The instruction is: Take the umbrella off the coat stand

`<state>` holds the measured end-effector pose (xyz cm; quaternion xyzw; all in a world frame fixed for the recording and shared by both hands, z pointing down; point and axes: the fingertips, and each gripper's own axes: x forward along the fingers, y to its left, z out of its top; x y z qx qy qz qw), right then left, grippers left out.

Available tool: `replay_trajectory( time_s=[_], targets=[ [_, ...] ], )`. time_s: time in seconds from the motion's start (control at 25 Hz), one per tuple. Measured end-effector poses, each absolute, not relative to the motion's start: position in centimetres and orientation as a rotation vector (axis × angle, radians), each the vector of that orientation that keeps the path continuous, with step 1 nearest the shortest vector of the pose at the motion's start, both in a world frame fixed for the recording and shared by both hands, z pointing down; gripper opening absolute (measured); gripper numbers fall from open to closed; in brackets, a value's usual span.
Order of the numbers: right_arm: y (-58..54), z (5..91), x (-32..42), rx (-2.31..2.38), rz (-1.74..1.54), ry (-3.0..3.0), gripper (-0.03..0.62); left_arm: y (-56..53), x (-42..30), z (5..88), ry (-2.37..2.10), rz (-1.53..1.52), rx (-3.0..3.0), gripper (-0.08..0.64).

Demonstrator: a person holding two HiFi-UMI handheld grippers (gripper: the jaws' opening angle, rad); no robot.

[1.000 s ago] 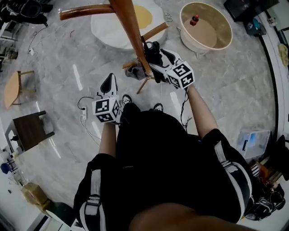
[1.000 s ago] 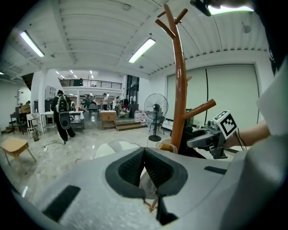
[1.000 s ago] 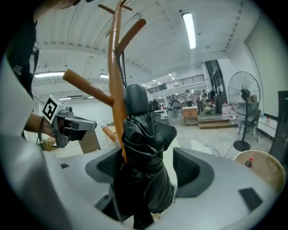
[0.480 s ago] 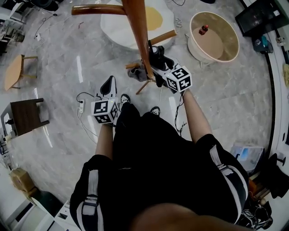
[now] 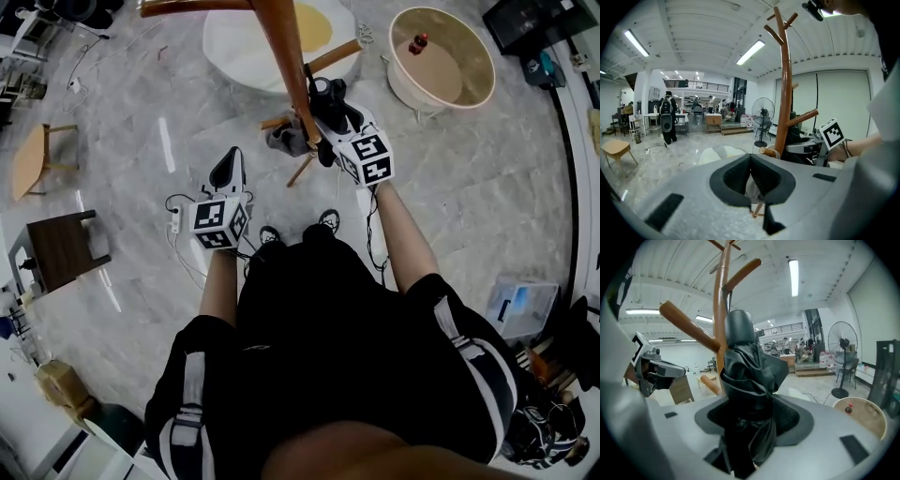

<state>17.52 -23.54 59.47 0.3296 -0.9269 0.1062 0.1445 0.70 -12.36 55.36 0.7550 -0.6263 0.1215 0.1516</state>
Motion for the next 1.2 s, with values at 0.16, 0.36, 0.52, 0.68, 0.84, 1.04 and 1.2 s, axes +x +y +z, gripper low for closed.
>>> replay_trajectory(
  time_s=[0.16, 0.36, 0.52, 0.68, 0.84, 1.04, 1.2],
  targets=[
    [-23.1, 57.6, 17.9, 1.032, 0.293, -2.648, 0.245, -12.1, 0.5, 54.3, -1.774, 0.314, 2.212, -0.003],
    [-22.2, 56.5, 18.3, 1.089, 0.266, -2.592, 0.243, -11.6, 0.0, 52.8, -1.737, 0.288, 2.268, -0.003],
    [-22.0, 55.9, 18.6, 1.112, 0.247, -2.569, 0.242, -11.5, 0.4, 52.6, -1.704, 0.280, 2.300, -0.003],
    [-22.1, 55.9, 18.7, 1.122, 0.248, -2.560, 0.241, -11.9, 0.8, 52.9, -1.679, 0.279, 2.316, -0.003],
    [-22.2, 55.5, 18.8, 1.128, 0.235, -2.561, 0.239, -12.2, 1.0, 52.8, -1.671, 0.268, 2.328, -0.003],
    [-22.8, 54.0, 18.8, 1.135, 0.207, -2.581, 0.239, -12.9, 1.3, 52.5, -1.668, 0.258, 2.340, -0.003],
    [-23.1, 53.0, 19.0, 1.145, 0.192, -2.597, 0.239, -13.4, 1.7, 52.4, -1.665, 0.256, 2.346, -0.003]
  ],
)
